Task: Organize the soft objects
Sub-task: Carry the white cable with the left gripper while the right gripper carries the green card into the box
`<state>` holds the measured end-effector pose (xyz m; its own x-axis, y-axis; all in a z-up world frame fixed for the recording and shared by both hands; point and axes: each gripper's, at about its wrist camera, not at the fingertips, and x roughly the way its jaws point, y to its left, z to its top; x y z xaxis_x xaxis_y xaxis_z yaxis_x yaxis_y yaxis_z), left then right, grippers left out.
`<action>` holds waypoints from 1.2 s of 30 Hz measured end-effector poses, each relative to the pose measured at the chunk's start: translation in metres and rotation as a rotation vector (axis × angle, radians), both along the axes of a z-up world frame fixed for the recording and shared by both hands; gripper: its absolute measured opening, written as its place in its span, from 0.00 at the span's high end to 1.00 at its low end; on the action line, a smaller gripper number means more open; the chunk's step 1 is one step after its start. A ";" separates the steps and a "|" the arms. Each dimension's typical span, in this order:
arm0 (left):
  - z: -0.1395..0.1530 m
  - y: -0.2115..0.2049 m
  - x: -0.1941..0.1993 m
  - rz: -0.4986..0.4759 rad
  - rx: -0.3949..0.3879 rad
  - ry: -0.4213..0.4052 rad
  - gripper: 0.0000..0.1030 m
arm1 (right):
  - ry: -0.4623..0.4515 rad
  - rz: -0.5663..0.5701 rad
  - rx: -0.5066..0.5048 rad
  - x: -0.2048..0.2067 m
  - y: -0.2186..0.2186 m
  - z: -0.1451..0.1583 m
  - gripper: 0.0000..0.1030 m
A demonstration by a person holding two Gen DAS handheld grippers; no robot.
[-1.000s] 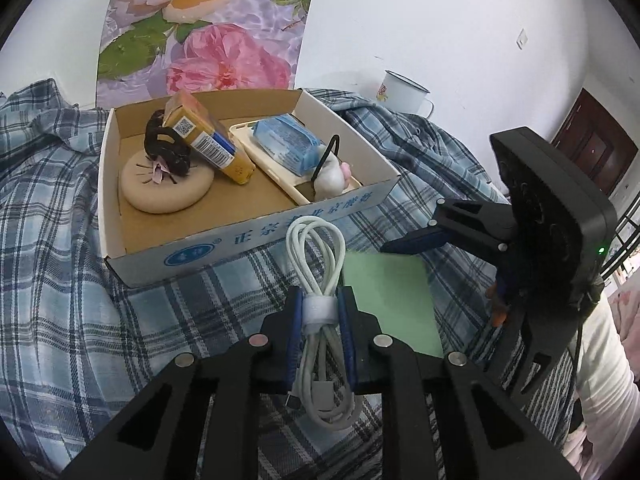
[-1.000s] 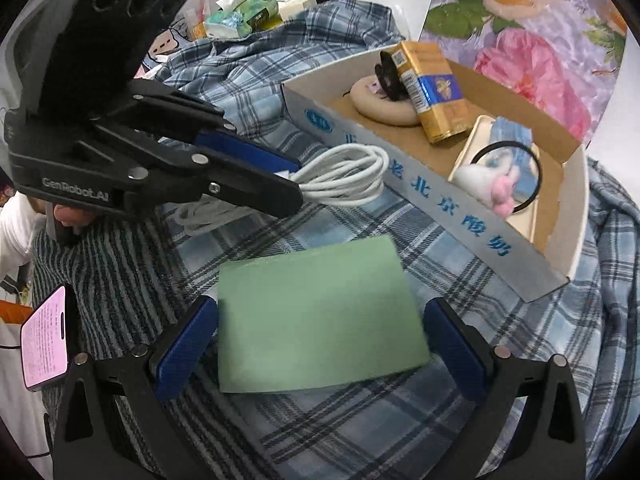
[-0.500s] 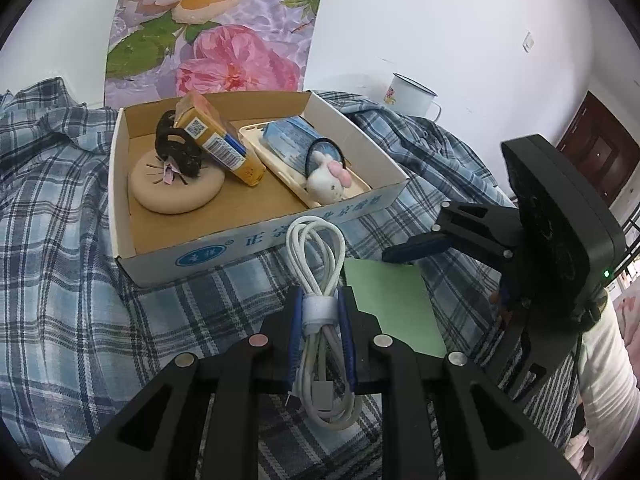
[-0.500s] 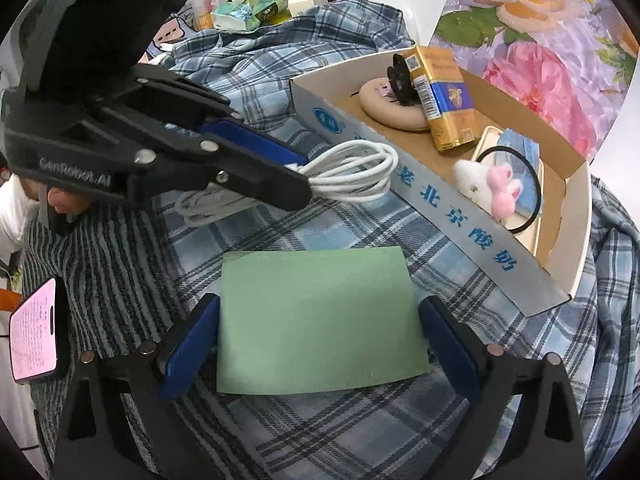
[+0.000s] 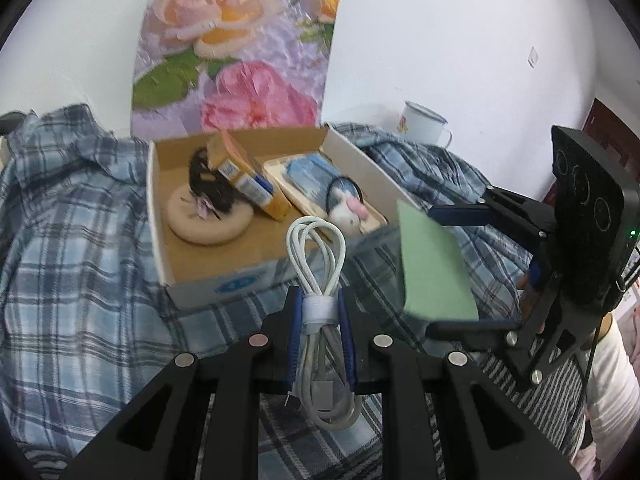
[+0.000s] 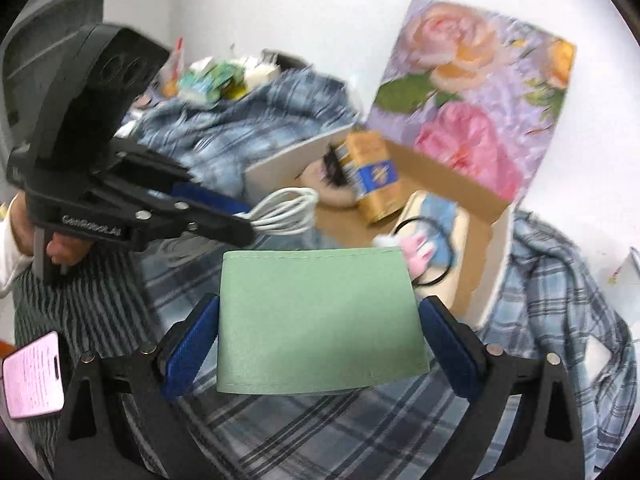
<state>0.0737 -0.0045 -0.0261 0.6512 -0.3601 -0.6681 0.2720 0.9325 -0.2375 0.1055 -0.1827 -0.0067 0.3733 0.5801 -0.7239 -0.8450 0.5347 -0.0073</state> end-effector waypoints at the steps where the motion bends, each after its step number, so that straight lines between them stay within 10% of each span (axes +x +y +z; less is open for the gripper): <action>1: 0.002 0.003 0.000 0.001 -0.009 -0.005 0.81 | -0.017 -0.017 0.010 0.001 0.000 0.003 0.06; 15: 0.043 0.011 -0.007 0.071 0.043 -0.153 0.81 | -0.214 -0.207 0.188 0.002 -0.006 0.060 0.06; 36: 0.086 0.029 0.059 0.196 0.065 -0.236 0.81 | -0.205 -0.311 0.357 0.046 0.016 0.092 0.06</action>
<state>0.1329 0.0248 0.0601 0.8436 -0.1738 -0.5080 0.1262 0.9838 -0.1270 0.1516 -0.1665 0.0857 0.6812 0.6166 -0.3948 -0.6457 0.7601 0.0729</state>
